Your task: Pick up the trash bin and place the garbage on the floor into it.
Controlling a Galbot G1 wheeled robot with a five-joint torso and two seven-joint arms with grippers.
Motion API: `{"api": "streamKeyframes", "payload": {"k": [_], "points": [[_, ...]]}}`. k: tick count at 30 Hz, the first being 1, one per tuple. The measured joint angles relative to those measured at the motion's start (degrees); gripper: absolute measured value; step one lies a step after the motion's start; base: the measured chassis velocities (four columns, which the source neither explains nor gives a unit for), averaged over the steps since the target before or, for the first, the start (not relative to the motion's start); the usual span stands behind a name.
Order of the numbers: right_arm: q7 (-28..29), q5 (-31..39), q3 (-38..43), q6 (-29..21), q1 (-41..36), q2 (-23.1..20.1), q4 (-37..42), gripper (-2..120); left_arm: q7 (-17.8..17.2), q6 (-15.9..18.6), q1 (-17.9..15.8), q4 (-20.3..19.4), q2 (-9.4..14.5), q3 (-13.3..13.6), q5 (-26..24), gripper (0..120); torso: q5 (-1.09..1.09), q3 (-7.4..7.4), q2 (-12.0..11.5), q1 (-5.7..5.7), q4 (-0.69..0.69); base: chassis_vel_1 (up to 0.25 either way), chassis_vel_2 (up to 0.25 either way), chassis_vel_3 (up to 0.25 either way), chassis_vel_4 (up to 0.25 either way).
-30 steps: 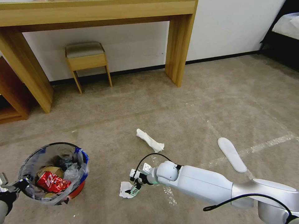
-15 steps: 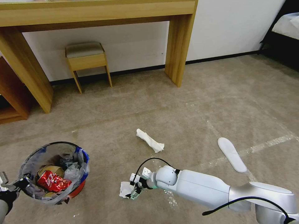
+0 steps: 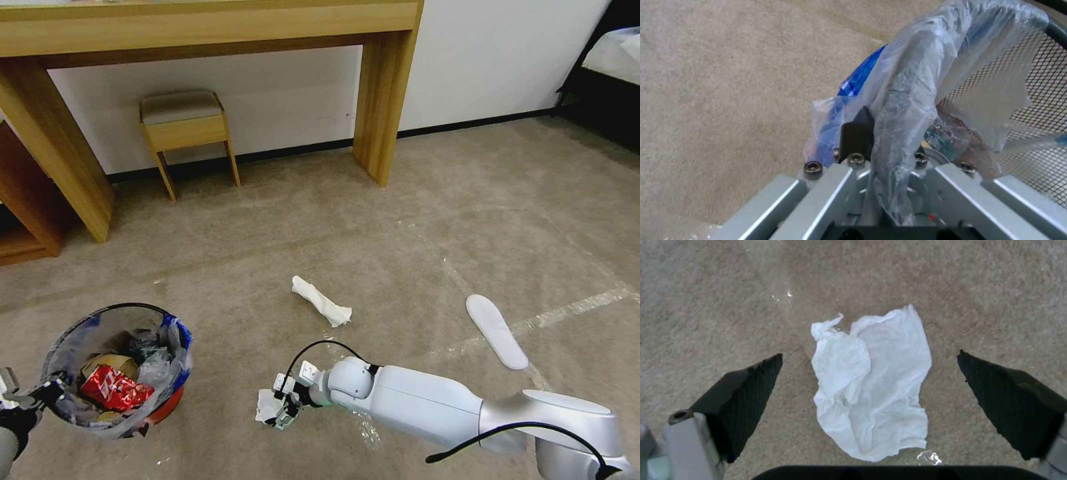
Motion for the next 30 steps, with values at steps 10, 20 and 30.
{"api": "streamKeyframes", "payload": {"k": [10, 20, 30], "points": [[0.0, -0.4, 0.1, 0.6, -0.7, 0.5, -2.4, 91, 0.0, 0.0, 0.0, -0.2, 0.0, 0.0, -0.3, 1, 0.0, 0.0, 0.0, 0.0, 0.0, 0.0, 0.0, 0.0, 0.0], [0.0, -0.7, 0.1, 1.6, -0.8, 1.1, -4.2, 90, 0.0, 0.0, -0.1, -0.3, 0.0, 0.0, -0.3, 1, 0.0, 0.0, 0.0, 0.0, 0.0, 0.0, 0.0, 0.0, 0.0], [0.0, -0.7, 0.0, 1.6, -0.8, 1.6, -4.7, 89, -0.1, 0.0, -0.2, -0.4, 0.0, 0.1, -0.4, 1, 0.0, 0.0, 0.0, 0.0, 0.0, 0.0, 0.0, 0.0, 0.0]]}}
